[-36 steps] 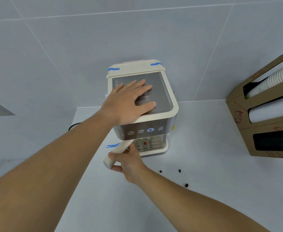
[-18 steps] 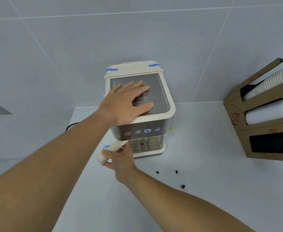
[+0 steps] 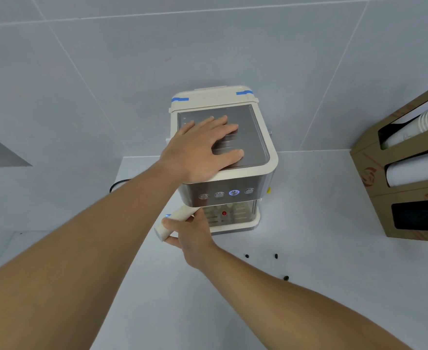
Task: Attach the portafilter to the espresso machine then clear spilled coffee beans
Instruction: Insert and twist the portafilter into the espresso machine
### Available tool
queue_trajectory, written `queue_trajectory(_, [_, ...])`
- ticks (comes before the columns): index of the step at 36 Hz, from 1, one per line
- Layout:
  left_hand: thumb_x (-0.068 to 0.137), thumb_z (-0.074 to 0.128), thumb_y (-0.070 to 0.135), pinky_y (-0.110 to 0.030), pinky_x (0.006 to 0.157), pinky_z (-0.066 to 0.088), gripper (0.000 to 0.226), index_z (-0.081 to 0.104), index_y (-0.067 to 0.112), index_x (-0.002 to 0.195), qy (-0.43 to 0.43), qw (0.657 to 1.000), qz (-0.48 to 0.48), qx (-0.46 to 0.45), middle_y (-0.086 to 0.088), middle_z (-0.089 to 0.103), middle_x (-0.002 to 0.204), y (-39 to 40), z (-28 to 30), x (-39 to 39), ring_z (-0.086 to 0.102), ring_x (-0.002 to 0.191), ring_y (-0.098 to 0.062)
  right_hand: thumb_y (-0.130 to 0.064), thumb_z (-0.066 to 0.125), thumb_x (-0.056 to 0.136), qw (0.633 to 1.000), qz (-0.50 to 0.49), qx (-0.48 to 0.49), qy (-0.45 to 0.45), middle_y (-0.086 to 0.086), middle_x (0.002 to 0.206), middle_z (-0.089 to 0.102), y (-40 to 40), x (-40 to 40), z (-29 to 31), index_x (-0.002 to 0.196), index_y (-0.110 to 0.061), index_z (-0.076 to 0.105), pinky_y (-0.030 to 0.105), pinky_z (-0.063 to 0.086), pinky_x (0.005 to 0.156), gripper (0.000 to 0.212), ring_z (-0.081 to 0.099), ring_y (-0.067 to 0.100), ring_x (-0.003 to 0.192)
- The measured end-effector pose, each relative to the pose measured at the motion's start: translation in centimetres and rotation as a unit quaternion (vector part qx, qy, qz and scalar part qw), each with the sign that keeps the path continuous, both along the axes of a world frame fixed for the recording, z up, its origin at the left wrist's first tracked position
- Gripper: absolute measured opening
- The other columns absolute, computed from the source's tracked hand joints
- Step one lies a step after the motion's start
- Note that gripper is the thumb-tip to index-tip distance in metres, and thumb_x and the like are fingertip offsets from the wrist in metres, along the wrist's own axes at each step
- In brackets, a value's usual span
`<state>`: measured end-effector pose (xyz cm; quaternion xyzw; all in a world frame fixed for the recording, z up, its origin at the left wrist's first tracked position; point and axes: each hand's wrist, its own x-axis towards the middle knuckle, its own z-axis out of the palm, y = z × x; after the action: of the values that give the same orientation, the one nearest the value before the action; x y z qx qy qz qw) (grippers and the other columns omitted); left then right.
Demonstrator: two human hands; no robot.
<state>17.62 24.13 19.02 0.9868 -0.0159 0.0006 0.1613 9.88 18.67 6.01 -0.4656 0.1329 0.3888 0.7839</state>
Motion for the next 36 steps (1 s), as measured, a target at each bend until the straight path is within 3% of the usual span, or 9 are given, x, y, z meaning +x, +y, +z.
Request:
queue_trajectory(4, [0.088, 0.042, 0.067, -0.037, 0.122, 0.004, 0.065, 0.031, 0.043, 0.148, -0.002, 1.000, -0.001, 0.001, 0.017, 0.018, 0.162, 0.1, 0.0, 0.0, 0.011, 0.149, -0.005, 0.006, 0.073, 0.073, 0.999, 0.036, 0.008, -0.017, 0.007, 0.106, 0.057, -1.6, -0.4, -0.3, 0.119, -0.013, 0.052, 0.039, 0.061, 0.065, 0.054, 0.062, 0.021, 0.091])
queue_trajectory(9, [0.088, 0.042, 0.067, -0.038, 0.122, 0.005, 0.065, 0.031, 0.043, 0.147, -0.005, 1.000, -0.004, 0.001, 0.016, 0.018, 0.162, 0.1, 0.0, -0.1, 0.012, 0.149, -0.006, 0.009, 0.064, 0.070, 0.998, 0.066, -0.005, -0.023, 0.012, 0.085, 0.056, -4.4, -0.5, -0.9, 0.110, -0.012, 0.049, 0.050, 0.057, 0.076, 0.047, 0.064, 0.031, 0.073])
queue_trajectory(12, [0.088, 0.041, 0.067, -0.039, 0.122, 0.005, 0.065, 0.031, 0.042, 0.148, -0.002, 1.000, -0.008, 0.004, 0.016, 0.019, 0.162, 0.2, 0.0, 0.0, 0.012, 0.149, -0.007, 0.011, 0.056, 0.075, 0.996, 0.082, -0.020, -0.022, 0.014, 0.083, 0.052, -6.2, -0.3, -0.7, 0.118, -0.010, 0.048, 0.045, 0.058, 0.067, 0.049, 0.058, 0.028, 0.060])
queue_trajectory(21, [0.089, 0.040, 0.066, -0.039, 0.122, 0.004, 0.065, 0.030, 0.041, 0.149, -0.001, 1.000, -0.015, 0.010, 0.014, 0.018, 0.162, 0.3, 0.1, -0.1, 0.011, 0.149, -0.007, 0.005, 0.055, 0.080, 0.992, 0.045, -0.112, -0.024, 0.015, 0.095, 0.056, -5.7, -0.5, 0.4, 0.118, -0.018, 0.049, 0.040, 0.059, 0.061, 0.045, 0.054, 0.025, 0.057])
queue_trajectory(26, [0.090, 0.039, 0.064, -0.039, 0.122, 0.003, 0.064, 0.029, 0.042, 0.149, 0.001, 1.000, -0.027, 0.014, 0.013, 0.017, 0.163, 0.4, 0.0, -0.2, 0.009, 0.150, -0.007, -0.003, 0.052, 0.082, 0.982, 0.039, -0.178, -0.042, 0.011, 0.082, 0.051, -5.5, -0.8, 0.9, 0.109, -0.025, 0.048, 0.028, 0.051, 0.050, 0.034, 0.047, 0.020, 0.055])
queue_trajectory(30, [0.090, 0.037, 0.065, -0.039, 0.122, 0.002, 0.064, 0.027, 0.042, 0.150, 0.003, 0.999, -0.035, 0.020, 0.012, 0.016, 0.163, 0.6, -0.1, -0.2, 0.008, 0.150, -0.008, -0.010, 0.063, 0.080, 0.960, 0.097, -0.245, -0.093, 0.004, 0.083, 0.060, -6.8, -0.2, 1.3, 0.111, -0.026, 0.052, 0.022, 0.050, 0.040, 0.036, 0.050, 0.016, 0.049])
queue_trajectory(36, [0.090, 0.038, 0.065, -0.039, 0.122, 0.001, 0.064, 0.028, 0.043, 0.149, 0.000, 0.999, -0.037, 0.017, 0.013, 0.016, 0.163, 0.6, -0.1, -0.1, 0.008, 0.150, -0.007, -0.002, 0.054, 0.079, 0.929, 0.212, -0.277, -0.125, 0.002, 0.083, 0.059, -9.2, 1.5, 1.9, 0.099, -0.036, 0.049, 0.024, 0.052, 0.046, 0.040, 0.057, 0.017, 0.056])
